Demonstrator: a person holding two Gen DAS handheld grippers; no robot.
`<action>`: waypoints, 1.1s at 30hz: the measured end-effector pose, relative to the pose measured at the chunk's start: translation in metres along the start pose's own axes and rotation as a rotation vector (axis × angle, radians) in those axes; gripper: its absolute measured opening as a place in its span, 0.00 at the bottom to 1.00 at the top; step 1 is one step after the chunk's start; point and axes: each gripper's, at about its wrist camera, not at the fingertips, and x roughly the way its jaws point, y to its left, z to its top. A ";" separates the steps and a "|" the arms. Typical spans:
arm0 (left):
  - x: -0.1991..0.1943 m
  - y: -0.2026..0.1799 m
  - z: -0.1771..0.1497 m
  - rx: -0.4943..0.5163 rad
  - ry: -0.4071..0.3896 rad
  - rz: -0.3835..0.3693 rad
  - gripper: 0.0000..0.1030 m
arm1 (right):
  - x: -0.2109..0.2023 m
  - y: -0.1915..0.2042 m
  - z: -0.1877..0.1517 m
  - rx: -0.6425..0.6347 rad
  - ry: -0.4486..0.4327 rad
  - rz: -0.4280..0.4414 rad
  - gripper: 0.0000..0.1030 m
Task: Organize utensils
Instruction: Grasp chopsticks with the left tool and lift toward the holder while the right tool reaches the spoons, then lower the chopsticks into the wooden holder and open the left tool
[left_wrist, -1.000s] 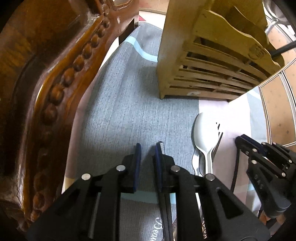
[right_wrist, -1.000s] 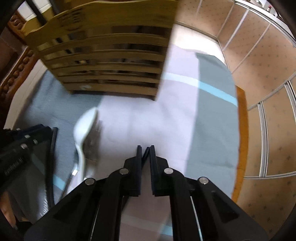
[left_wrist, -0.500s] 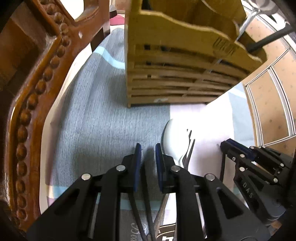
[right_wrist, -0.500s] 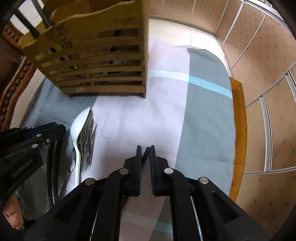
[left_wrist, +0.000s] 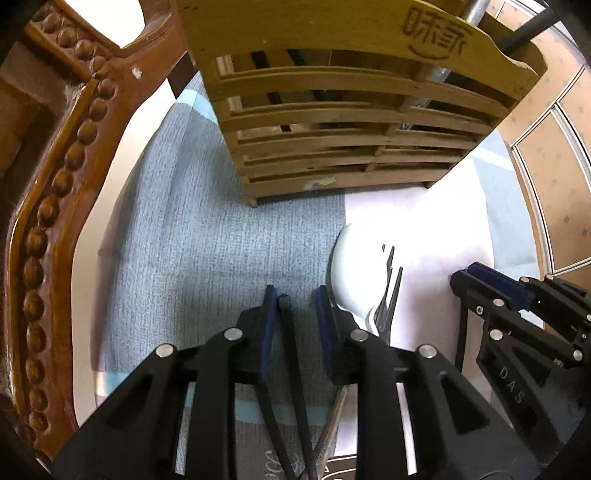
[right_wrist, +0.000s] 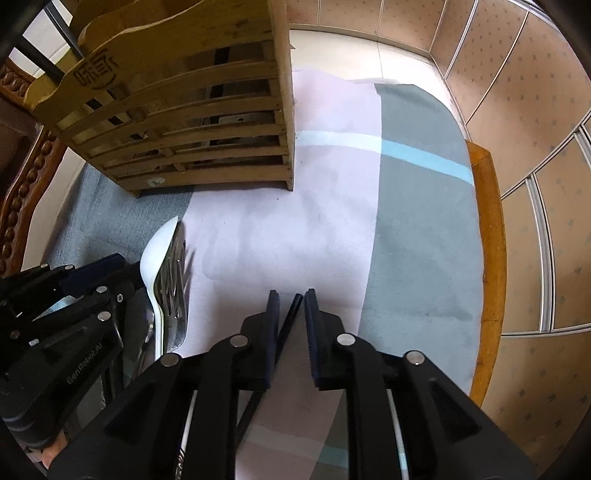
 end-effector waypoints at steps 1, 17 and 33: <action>0.000 0.000 0.000 0.003 -0.003 0.004 0.21 | 0.001 0.000 0.001 -0.007 -0.004 -0.008 0.15; -0.065 -0.023 -0.034 -0.001 -0.293 0.045 0.07 | -0.053 0.008 -0.009 -0.004 -0.160 0.017 0.09; -0.213 -0.030 -0.066 0.009 -0.556 0.058 0.07 | -0.213 0.007 -0.049 -0.005 -0.492 0.124 0.06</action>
